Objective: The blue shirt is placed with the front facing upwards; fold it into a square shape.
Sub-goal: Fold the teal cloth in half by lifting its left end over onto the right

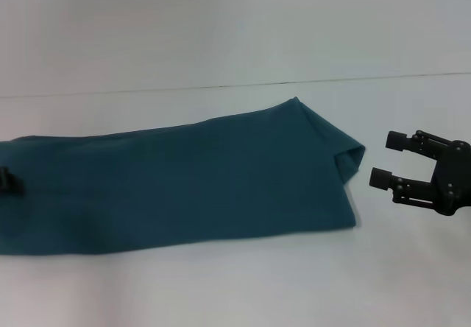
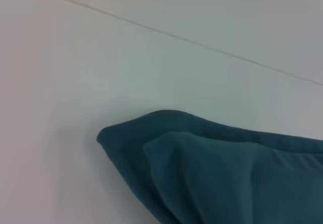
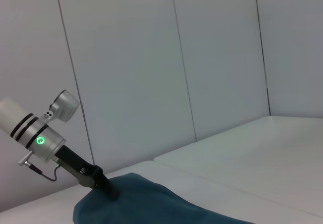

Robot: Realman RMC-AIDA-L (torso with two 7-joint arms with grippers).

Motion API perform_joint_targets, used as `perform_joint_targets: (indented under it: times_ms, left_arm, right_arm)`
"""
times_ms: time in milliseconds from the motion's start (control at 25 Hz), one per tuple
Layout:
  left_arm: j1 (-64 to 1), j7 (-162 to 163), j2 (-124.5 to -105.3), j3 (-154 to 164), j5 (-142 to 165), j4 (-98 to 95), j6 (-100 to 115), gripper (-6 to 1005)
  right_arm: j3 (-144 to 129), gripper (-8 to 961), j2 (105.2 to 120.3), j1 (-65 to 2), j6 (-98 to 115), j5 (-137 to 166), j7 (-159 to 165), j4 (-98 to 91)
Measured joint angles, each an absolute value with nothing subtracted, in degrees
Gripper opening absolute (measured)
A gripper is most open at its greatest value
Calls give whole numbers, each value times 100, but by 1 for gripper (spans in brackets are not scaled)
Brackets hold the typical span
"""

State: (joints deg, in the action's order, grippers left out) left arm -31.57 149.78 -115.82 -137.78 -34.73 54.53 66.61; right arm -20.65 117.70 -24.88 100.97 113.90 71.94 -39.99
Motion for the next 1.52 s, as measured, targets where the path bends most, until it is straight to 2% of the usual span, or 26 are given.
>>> perform_joint_targets:
  times_ms: [520,760,1200,1520]
  left_arm:
    - [-3205,14927,-11570,-13822,-3315,5600,6538,109]
    - [-3370,14922,-11675,-13796,-3375,5753,6617,111]
    - [-4126,14968,-12034,-13608,-3388,5898,6800,114]
    - [-4647,15001,-12384,-13273,-3385,5828,6723,117]
  right_arm:
    - [-1888,882,11738,-2427,9927,11391,7192,-3999]
    - [-1845,882,11730,-2389,9704,11418,7192,-3999]
    - [-1475,883,11673,-2132,9571,11403,7180,-3991]
    - [-1286,883,11659,-1966,9495,11398,7124,-3990]
